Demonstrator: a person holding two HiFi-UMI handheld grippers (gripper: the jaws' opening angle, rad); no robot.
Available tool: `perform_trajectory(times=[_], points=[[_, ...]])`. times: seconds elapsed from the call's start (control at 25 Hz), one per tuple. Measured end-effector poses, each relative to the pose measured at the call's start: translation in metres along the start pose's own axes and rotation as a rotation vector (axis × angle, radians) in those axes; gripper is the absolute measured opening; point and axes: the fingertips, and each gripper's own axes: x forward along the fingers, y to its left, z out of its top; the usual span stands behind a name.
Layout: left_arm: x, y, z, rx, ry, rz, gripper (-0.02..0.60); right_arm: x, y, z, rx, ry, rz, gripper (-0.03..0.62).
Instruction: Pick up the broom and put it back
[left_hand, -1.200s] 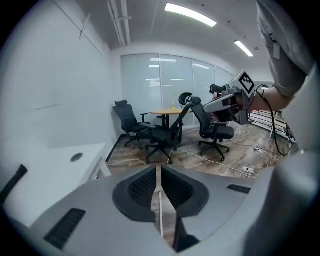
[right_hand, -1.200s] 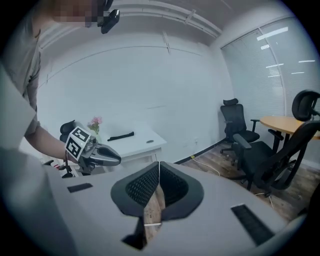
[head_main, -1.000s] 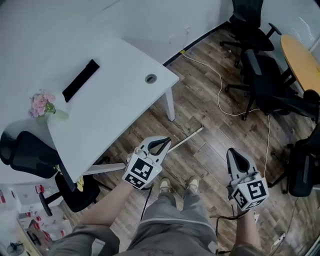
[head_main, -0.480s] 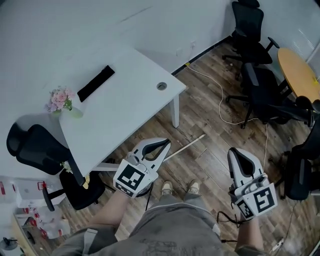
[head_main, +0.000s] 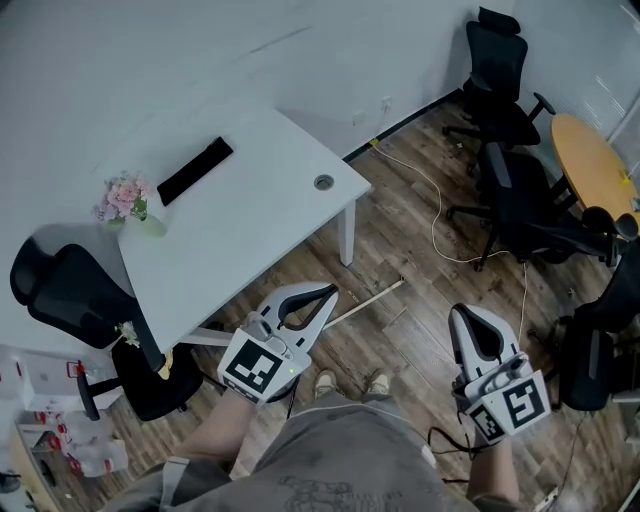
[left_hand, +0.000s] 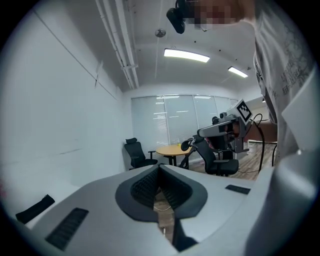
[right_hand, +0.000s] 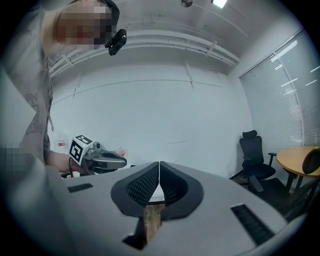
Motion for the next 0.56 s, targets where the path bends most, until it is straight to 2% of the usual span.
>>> perform_trajectory(times=[0.32, 0.56], points=[[0.002, 0.002, 0.007, 0.054, 0.003, 0.001, 0.017, 0.001, -0.002, 0.001, -0.009, -0.002, -0.006, 0.032], [0.0, -0.001, 0.018, 0.046, -0.016, 0.005, 0.017, -0.002, -0.001, 0.003, -0.004, -0.007, -0.014, 0.032]])
